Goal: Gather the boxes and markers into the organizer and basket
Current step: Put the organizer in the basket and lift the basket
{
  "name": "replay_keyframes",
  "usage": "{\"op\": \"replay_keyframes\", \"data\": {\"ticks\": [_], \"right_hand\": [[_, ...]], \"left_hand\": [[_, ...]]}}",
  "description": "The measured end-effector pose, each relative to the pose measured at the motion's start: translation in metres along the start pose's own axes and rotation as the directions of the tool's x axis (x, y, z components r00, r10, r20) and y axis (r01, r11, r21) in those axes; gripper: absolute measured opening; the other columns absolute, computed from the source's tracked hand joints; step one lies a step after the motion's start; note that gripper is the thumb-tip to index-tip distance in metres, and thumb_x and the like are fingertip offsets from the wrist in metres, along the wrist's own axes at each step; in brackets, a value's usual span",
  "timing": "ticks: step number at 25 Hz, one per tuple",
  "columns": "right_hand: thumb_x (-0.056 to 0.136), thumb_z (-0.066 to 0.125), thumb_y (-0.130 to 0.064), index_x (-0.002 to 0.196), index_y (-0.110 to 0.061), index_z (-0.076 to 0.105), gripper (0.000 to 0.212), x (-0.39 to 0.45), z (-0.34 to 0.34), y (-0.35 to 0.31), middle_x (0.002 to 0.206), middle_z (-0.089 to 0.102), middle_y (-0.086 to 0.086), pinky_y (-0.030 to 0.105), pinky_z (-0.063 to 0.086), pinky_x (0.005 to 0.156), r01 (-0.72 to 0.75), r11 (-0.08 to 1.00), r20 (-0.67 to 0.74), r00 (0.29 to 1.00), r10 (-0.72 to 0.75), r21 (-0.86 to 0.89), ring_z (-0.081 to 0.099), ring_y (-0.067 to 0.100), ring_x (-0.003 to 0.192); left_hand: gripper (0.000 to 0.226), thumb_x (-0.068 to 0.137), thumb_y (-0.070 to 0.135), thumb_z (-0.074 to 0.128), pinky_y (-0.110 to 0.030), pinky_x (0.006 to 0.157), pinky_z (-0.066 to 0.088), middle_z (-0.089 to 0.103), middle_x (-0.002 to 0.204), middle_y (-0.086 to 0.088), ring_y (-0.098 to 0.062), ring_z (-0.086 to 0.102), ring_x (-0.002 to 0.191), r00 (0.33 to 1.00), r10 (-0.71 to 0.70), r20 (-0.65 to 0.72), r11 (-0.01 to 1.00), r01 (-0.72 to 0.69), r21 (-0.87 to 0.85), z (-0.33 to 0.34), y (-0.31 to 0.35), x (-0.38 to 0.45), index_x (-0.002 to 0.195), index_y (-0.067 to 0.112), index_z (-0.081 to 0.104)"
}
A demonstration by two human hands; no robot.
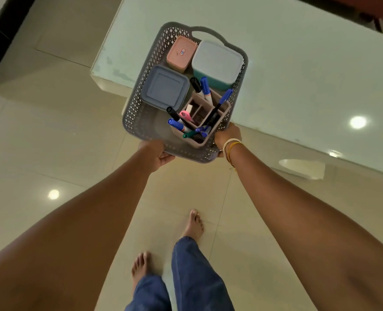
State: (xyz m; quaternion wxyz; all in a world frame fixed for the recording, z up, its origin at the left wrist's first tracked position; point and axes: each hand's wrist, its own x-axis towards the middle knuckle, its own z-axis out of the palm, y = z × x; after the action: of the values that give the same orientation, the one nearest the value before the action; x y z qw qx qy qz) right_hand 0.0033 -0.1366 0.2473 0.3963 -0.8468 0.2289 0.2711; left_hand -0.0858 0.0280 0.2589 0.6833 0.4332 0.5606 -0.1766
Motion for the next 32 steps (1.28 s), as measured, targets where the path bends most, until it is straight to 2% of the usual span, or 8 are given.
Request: {"op": "replay_keyframes", "data": {"ticks": [3,7,11,17,24,27,30,32], "right_hand": [[0.082,0.058,-0.013,0.108,-0.011,0.065,0.027,-0.035,0.013,0.034,0.108,0.07,0.016,0.055,0.056,0.084,-0.036,0.997,-0.012,0.999,0.037,0.075,0.067,0.041,0.097],[0.081,0.056,-0.014,0.104,-0.013,0.066,0.025,-0.093,0.04,0.079,0.106,0.071,0.015,0.054,0.057,0.083,-0.064,0.993,-0.002,0.998,0.064,0.095,0.067,0.04,0.096],[0.081,0.058,-0.018,0.092,-0.015,0.063,0.012,-0.15,0.072,0.118,0.102,0.071,0.017,0.053,0.057,0.082,-0.036,0.995,0.032,0.999,0.034,0.089,0.068,0.041,0.092],[0.084,0.059,-0.014,0.108,-0.008,0.065,0.026,-0.188,0.101,0.16,0.109,0.069,0.019,0.052,0.056,0.087,-0.047,0.999,0.087,0.995,0.046,0.008,0.066,0.042,0.098],[0.085,0.059,-0.012,0.106,-0.01,0.064,0.022,-0.179,0.104,0.186,0.106,0.07,0.018,0.053,0.057,0.083,-0.091,0.996,0.086,0.992,0.089,0.019,0.067,0.041,0.094],[0.085,0.06,-0.012,0.099,-0.014,0.064,0.015,-0.148,0.115,0.196,0.103,0.07,0.017,0.054,0.058,0.079,-0.1,0.994,0.095,0.991,0.096,0.038,0.067,0.041,0.092],[0.084,0.06,-0.011,0.102,-0.012,0.065,0.019,-0.093,0.134,0.208,0.1,0.07,0.017,0.057,0.058,0.073,-0.108,0.991,0.098,0.99,0.1,0.08,0.067,0.042,0.09],[0.081,0.059,-0.012,0.103,-0.01,0.066,0.024,-0.048,0.148,0.212,0.101,0.07,0.018,0.056,0.058,0.075,-0.091,0.993,0.094,0.992,0.084,0.076,0.067,0.042,0.09]], "left_hand": [[0.027,0.095,-0.003,0.042,-0.025,0.046,0.057,0.069,0.085,-0.011,-0.018,0.067,0.07,1.0,0.019,0.0,0.999,-0.019,0.039,-0.026,-0.03,-0.011,0.118,0.001,0.056],[0.028,0.095,-0.003,0.044,-0.027,0.045,0.057,0.069,0.102,-0.014,-0.018,0.067,0.072,0.998,0.01,-0.055,0.998,-0.006,0.066,-0.076,-0.077,-0.035,0.12,0.002,0.056],[0.026,0.095,-0.004,0.046,-0.032,0.058,0.061,0.068,0.108,-0.016,-0.021,0.068,0.081,0.998,-0.005,-0.057,0.999,0.008,0.053,-0.134,-0.123,-0.061,0.118,0.004,0.055],[0.026,0.094,-0.005,0.048,-0.034,0.062,0.059,0.067,0.112,-0.019,-0.028,0.069,0.096,0.994,-0.036,-0.105,0.997,0.042,0.057,-0.182,-0.175,-0.061,0.117,0.005,0.054],[0.018,0.094,-0.008,0.043,-0.031,0.052,0.056,0.068,0.11,-0.019,-0.022,0.068,0.075,0.991,-0.063,-0.114,0.997,0.068,0.043,-0.174,-0.206,-0.035,0.103,0.004,0.054],[0.026,0.093,-0.009,0.044,-0.032,0.056,0.055,0.067,0.113,-0.021,-0.024,0.069,0.081,0.993,-0.059,-0.1,0.998,0.061,0.01,-0.164,-0.213,0.002,0.114,0.003,0.054],[0.036,0.092,-0.01,0.045,-0.033,0.058,0.057,0.068,0.111,-0.02,-0.024,0.07,0.085,0.998,-0.031,-0.052,0.999,0.032,0.005,-0.149,-0.212,0.058,0.125,0.003,0.052],[0.039,0.092,-0.011,0.043,-0.034,0.058,0.057,0.069,0.107,-0.019,-0.024,0.069,0.082,0.999,-0.008,-0.033,1.0,0.008,0.004,-0.135,-0.207,0.098,0.128,0.002,0.051]]}}
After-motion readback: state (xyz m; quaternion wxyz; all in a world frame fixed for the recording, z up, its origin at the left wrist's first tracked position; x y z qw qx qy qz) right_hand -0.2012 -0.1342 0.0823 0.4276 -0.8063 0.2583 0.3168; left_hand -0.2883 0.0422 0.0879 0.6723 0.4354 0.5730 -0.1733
